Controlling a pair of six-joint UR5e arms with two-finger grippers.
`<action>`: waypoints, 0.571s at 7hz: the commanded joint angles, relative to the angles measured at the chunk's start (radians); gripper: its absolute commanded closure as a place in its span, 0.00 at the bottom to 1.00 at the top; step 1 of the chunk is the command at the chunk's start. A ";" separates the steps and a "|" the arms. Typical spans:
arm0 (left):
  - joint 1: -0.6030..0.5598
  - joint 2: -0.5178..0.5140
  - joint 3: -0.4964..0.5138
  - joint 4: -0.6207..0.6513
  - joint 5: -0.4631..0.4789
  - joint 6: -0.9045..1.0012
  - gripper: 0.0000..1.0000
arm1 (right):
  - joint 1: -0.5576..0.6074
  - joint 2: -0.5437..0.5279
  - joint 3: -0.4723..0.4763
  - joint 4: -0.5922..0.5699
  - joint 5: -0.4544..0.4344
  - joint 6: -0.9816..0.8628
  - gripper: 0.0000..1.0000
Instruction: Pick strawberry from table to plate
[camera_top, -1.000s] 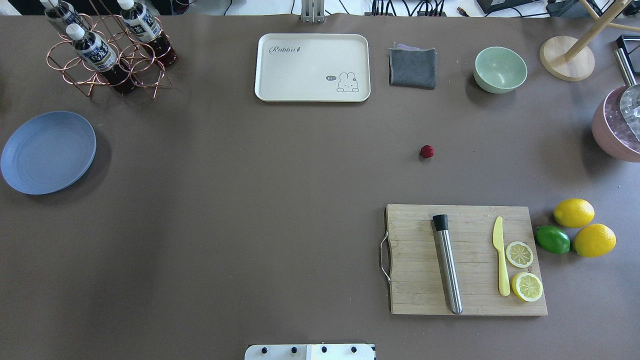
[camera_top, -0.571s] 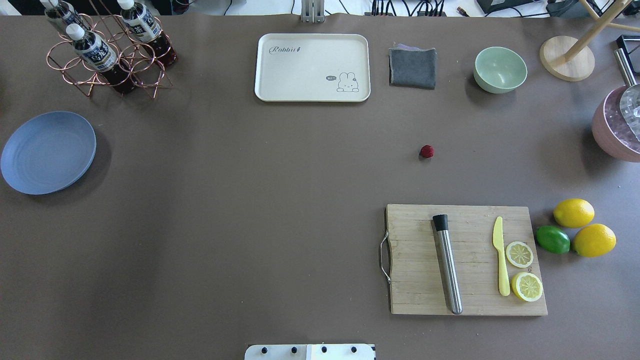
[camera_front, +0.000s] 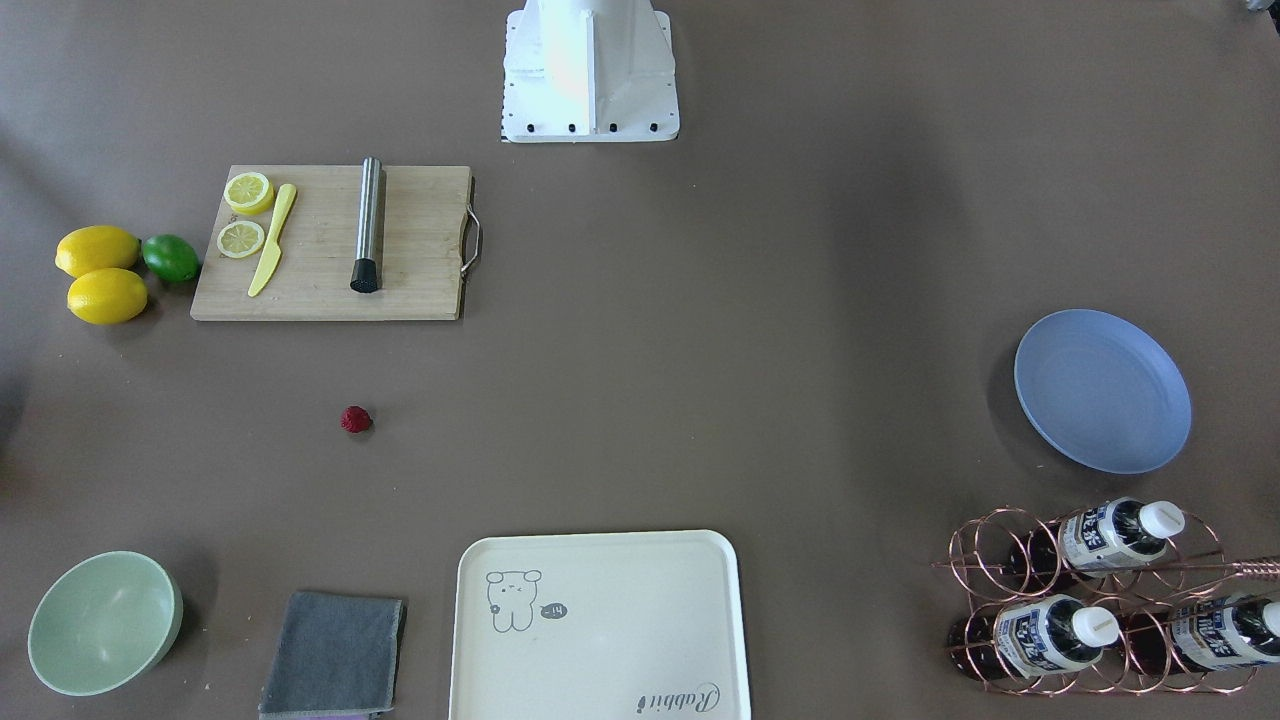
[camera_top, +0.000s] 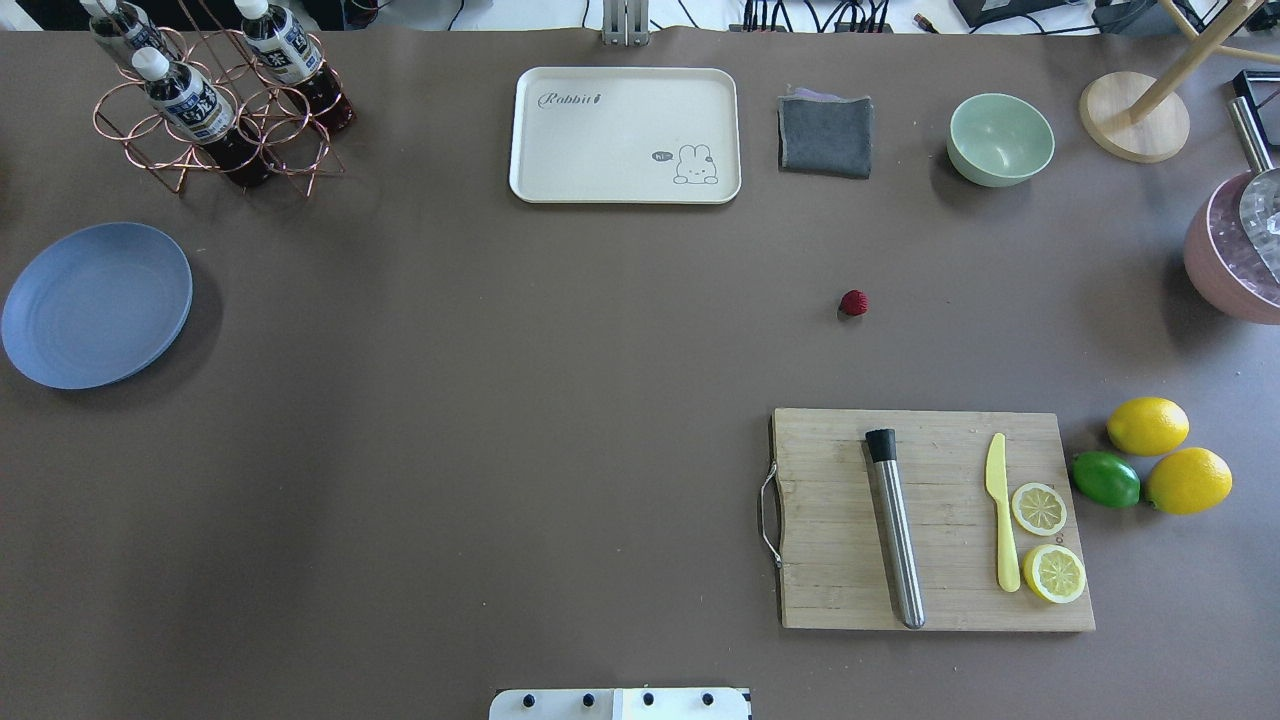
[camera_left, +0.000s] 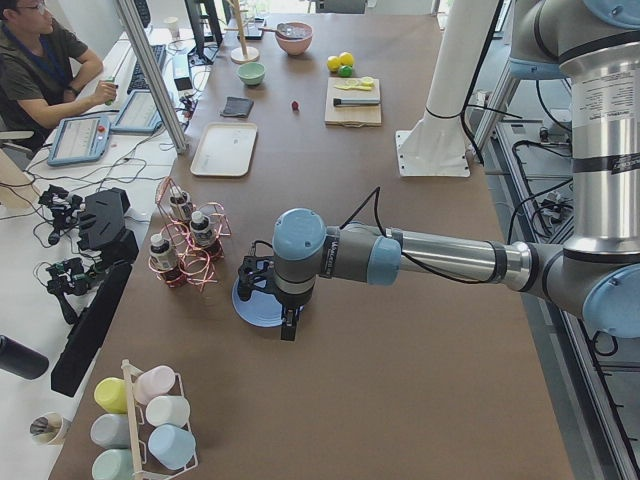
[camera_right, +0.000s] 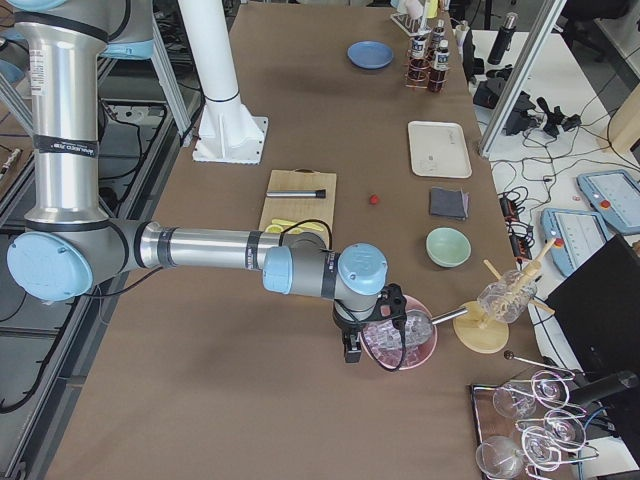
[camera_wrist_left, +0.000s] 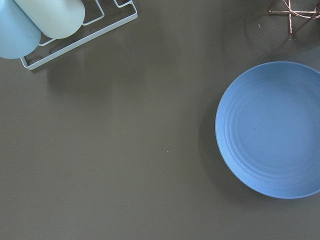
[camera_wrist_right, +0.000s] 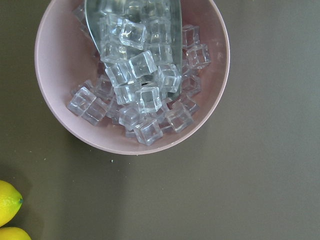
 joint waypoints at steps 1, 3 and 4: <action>0.003 0.000 -0.004 0.000 -0.009 -0.002 0.02 | 0.000 0.002 0.001 -0.001 0.000 0.000 0.00; 0.038 0.001 0.004 -0.049 -0.004 -0.005 0.02 | -0.002 0.010 0.010 0.001 0.012 0.054 0.00; 0.095 -0.008 0.030 -0.077 0.000 -0.074 0.02 | -0.036 0.015 0.010 0.011 0.041 0.095 0.00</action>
